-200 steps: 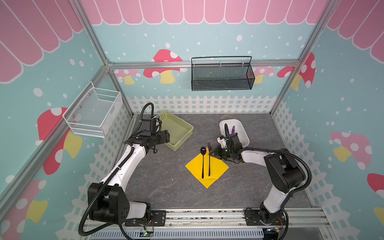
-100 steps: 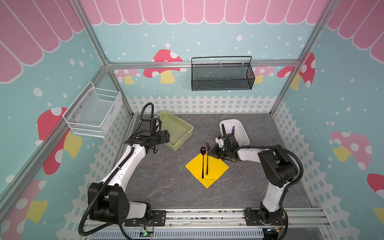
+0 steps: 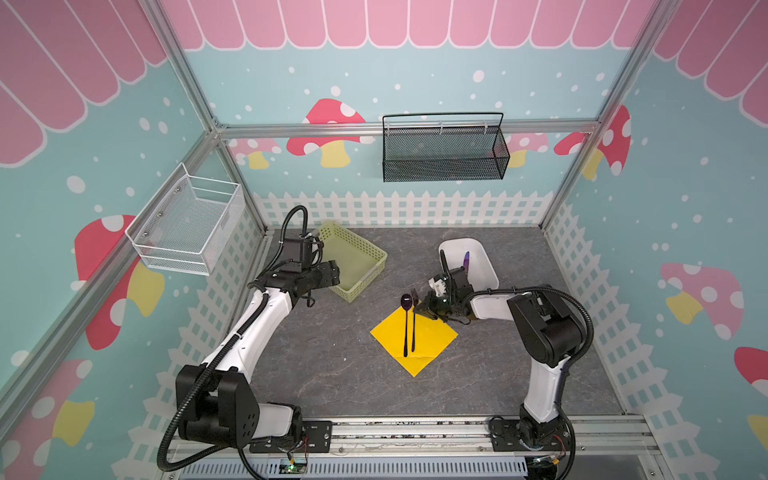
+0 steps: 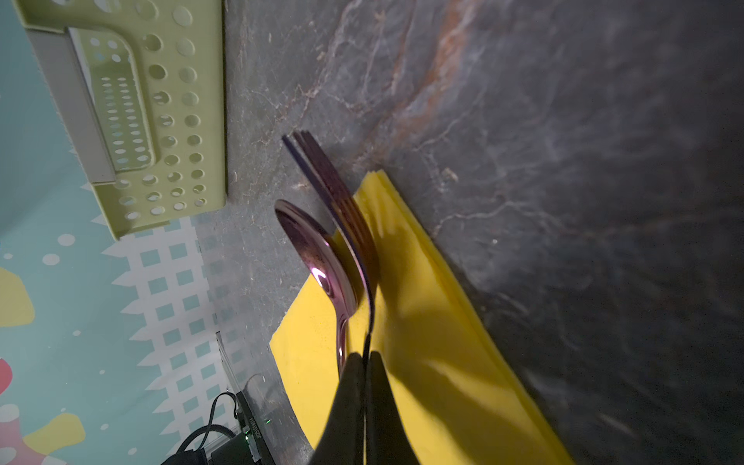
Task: Place the utensils on the paper napkin and roll it up
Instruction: 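Carry the fork onto the napkin beside the spoon with the right gripper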
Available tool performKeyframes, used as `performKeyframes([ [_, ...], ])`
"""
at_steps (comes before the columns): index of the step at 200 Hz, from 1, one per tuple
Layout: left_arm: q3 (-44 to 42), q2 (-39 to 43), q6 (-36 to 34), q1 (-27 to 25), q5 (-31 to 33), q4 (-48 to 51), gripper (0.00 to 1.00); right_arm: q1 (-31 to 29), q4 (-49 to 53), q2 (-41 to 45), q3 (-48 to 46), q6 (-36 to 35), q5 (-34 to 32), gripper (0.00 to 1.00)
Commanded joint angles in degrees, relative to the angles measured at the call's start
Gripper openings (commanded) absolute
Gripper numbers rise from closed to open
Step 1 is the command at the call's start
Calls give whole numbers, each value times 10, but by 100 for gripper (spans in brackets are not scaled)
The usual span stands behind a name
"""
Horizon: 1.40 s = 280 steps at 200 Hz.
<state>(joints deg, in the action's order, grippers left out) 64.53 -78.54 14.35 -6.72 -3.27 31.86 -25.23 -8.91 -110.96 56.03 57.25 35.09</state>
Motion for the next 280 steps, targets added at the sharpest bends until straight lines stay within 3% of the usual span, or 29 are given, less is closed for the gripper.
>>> performKeyframes([
  [1, -5, -3, 2, 3, -5, -1, 83, -4, 3, -9, 10, 1, 9, 0],
  [280, -5, -3, 1, 3, -1, -1, 83, -10, -3, 10, -19, -2, 33, 0],
])
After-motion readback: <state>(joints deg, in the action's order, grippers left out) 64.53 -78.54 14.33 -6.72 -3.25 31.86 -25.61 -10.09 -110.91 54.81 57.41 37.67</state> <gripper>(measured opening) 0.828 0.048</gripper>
